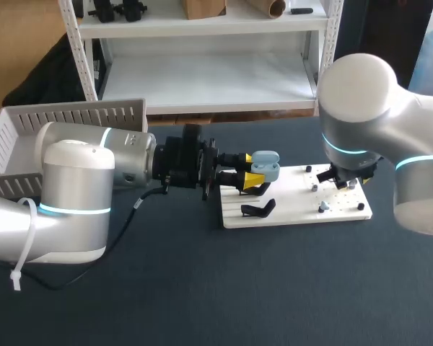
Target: Pick up each earbud case from the left stands, insert the matching earbuds, close the lid, and place the case in the box.
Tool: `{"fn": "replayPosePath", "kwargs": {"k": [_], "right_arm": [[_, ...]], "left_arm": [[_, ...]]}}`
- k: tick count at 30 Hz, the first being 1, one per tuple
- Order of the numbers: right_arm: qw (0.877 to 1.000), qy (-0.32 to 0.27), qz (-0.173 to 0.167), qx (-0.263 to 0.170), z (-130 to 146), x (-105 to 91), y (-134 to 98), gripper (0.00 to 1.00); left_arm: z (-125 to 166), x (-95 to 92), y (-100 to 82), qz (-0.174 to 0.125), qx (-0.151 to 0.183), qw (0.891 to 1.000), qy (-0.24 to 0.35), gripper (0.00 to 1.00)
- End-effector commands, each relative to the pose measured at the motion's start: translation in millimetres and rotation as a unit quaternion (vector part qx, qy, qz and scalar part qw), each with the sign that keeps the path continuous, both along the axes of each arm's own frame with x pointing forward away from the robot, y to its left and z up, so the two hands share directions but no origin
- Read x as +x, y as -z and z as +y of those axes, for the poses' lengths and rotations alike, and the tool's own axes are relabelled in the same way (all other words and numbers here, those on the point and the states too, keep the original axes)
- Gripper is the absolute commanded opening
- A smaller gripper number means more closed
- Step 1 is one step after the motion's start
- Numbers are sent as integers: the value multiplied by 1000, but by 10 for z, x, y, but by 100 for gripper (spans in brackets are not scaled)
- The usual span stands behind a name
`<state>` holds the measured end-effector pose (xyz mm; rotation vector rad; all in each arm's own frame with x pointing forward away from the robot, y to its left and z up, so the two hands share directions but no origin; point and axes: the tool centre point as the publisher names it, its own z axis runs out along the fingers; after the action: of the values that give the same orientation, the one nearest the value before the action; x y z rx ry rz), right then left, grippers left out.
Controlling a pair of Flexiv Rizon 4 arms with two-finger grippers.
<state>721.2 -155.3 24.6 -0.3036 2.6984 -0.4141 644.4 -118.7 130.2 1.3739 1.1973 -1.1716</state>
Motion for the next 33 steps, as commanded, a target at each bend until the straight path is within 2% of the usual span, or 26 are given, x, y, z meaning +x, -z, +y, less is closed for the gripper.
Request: {"fn": "replayPosePath", "kwargs": {"k": [1,12,15,18,19,27,33], "right_arm": [[1000,1,-2,-3,7,3,8,36],[1000,3,-3,-3,-36,2,16,27],[1000,2,-2,-2,-37,1,17,17],[1000,1,0,-2,-34,-2,19,2],[1000,1,0,-2,-33,-3,19,1],[1000,-2,-1,-3,-24,-30,-24,0],[1000,-7,-7,-3,-43,-93,-168,0]], "left_arm": [[1,13,9,0,-1,1000,2,0],[1,13,9,0,-1,1000,2,0],[1,13,9,0,-1,1000,2,0],[1,13,9,0,-1,1000,2,0],[1,13,9,0,-1,1000,2,0],[1,13,9,0,-1,1000,2,0],[1,13,9,0,-1,1000,2,0]]}}
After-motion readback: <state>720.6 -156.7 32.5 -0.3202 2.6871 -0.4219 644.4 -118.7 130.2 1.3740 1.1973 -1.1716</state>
